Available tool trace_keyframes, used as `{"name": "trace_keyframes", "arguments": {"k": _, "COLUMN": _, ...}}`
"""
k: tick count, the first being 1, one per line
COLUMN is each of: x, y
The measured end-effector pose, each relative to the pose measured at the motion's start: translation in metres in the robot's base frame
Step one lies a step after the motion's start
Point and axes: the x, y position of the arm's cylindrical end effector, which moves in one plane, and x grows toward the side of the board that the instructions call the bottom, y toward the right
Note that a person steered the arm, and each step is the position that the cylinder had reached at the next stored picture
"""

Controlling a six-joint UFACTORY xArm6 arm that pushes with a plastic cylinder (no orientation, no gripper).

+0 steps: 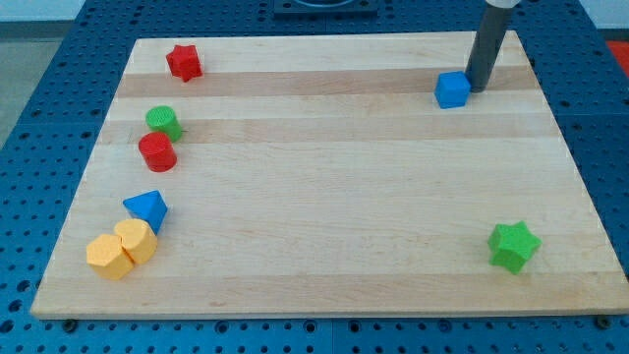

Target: Push the blue cube to the right of yellow heart

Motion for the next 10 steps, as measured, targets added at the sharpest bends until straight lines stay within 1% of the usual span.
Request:
{"name": "trace_keyframes", "arguments": {"k": 1, "x": 0.0, "y": -0.015}}
{"name": "trace_keyframes", "arguments": {"k": 2, "x": 0.037, "y": -0.081}}
{"name": "trace_keyframes", "arguments": {"k": 3, "x": 0.081, "y": -0.132}}
{"name": "trace_keyframes", "arguments": {"k": 6, "x": 0.11, "y": -0.166}}
{"name": "trace_keyframes", "arguments": {"k": 8, "x": 0.115, "y": -0.186}}
{"name": "trace_keyframes", "arguments": {"k": 10, "x": 0.135, "y": -0.228}}
